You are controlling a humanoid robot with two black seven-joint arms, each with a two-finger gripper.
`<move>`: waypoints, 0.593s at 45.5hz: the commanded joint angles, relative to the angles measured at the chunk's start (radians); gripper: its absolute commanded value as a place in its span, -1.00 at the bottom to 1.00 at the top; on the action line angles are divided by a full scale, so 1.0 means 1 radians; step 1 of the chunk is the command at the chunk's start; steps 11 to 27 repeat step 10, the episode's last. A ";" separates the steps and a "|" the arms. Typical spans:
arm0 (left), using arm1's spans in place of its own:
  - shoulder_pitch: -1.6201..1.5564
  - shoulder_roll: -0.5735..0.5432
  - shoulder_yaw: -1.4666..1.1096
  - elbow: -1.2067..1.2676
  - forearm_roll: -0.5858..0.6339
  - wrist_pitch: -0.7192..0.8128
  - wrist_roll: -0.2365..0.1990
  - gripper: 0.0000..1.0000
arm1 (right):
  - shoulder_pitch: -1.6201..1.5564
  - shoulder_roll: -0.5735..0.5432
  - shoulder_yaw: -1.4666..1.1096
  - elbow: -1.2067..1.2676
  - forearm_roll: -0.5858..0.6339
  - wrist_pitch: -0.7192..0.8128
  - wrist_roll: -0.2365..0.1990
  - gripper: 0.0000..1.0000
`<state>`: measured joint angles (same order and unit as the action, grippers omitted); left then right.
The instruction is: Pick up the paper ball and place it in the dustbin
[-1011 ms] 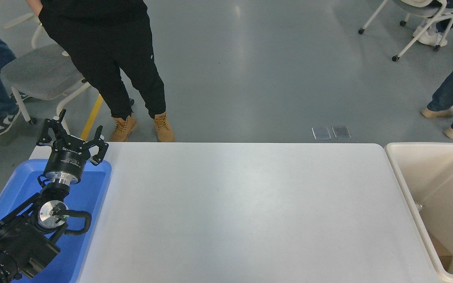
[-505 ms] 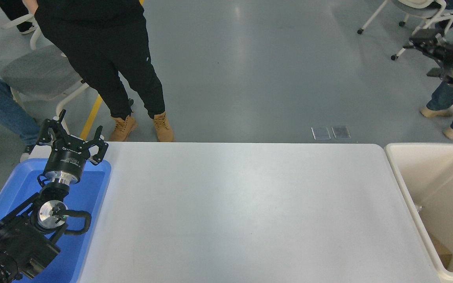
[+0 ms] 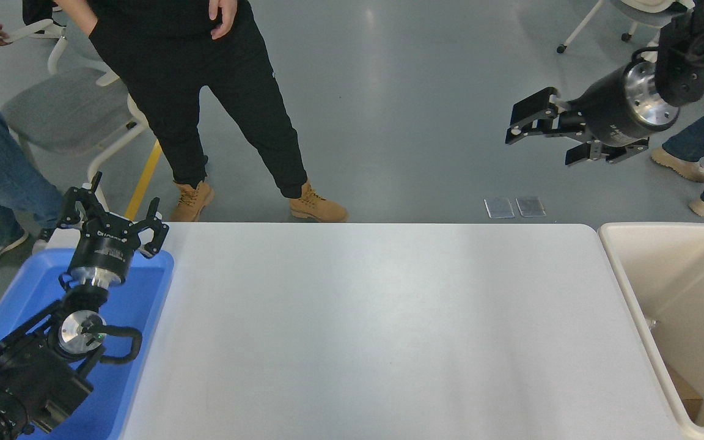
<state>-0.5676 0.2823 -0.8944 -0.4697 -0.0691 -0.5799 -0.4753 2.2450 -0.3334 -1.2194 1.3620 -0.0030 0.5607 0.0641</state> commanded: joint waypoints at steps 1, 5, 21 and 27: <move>0.000 0.000 0.000 -0.001 0.000 0.000 0.000 0.98 | 0.085 0.085 -0.032 0.160 -0.005 0.061 0.000 1.00; 0.000 0.000 0.000 0.000 0.000 0.000 0.000 0.98 | 0.094 0.102 -0.031 0.167 -0.006 0.074 0.000 1.00; 0.000 0.000 0.000 -0.001 0.000 0.000 0.000 0.98 | 0.096 0.111 -0.026 0.169 -0.006 0.076 0.002 1.00; 0.000 0.000 0.000 -0.001 0.000 0.000 0.000 0.98 | 0.096 0.111 -0.026 0.169 -0.006 0.076 0.002 1.00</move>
